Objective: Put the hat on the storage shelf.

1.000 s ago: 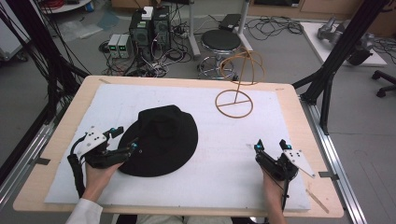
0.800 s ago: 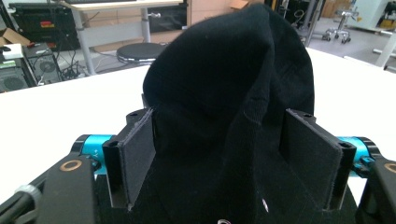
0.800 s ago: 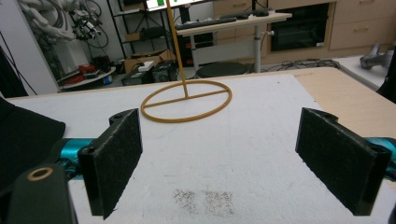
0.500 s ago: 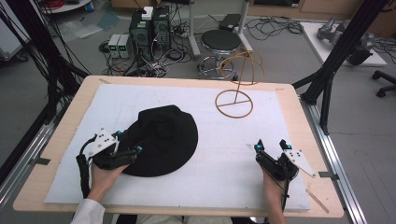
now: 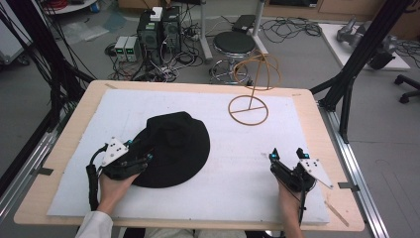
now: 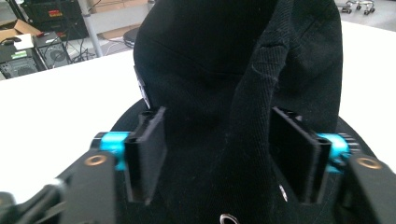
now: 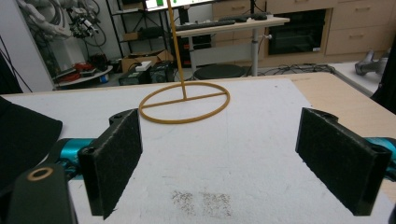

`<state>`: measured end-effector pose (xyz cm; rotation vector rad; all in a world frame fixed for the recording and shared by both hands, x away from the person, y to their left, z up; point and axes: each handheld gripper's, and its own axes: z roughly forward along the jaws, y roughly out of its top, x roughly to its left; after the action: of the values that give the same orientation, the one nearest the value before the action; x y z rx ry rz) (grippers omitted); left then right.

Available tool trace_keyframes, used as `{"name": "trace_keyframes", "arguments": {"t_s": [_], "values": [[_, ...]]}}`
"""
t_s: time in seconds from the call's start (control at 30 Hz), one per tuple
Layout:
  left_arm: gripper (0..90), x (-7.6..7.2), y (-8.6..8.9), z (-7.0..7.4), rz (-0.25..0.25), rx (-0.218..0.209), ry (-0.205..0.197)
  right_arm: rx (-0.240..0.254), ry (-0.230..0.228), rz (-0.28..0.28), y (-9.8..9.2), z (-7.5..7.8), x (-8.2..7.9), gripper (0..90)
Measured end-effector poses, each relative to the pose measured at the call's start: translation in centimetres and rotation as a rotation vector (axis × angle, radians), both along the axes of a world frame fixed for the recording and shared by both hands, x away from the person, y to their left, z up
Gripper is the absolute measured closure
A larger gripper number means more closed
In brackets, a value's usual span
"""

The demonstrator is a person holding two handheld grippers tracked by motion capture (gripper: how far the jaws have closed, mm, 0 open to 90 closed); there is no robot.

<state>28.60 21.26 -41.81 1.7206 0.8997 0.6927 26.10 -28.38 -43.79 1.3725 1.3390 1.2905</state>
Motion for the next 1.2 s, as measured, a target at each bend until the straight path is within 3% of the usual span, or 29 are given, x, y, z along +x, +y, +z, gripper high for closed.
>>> {"name": "trace_keyframes", "arguments": {"t_s": [0.1, 0.27, 0.33, 0.4, 1.2], "values": [[50.3, -0.05, -0.06, 0.03, -0.023, -0.015, -0.004, 0.0, -0.001, -0.001, -0.02, -0.01, 0.01, 13.8], [78.3, -0.17, -0.56, 0.05, -0.039, -0.031, 0.008, 0.001, 0.0, -0.001, 0.01, -0.01, 0.01, 13.8], [87.1, -0.15, -0.73, -0.02, -0.047, -0.016, -0.003, -0.001, 0.001, 0.0, 0.01, 0.0, 0.0, 13.8], [87.7, -0.2, -0.78, 0.0, -0.054, -0.002, -0.013, 0.002, 0.002, 0.001, 0.05, 0.01, -0.02, 13.8], [87.9, -0.34, -0.43, 0.05, -0.058, -0.035, -0.018, -0.002, 0.001, -0.003, 0.0, -0.01, 0.0, 13.8]]}}
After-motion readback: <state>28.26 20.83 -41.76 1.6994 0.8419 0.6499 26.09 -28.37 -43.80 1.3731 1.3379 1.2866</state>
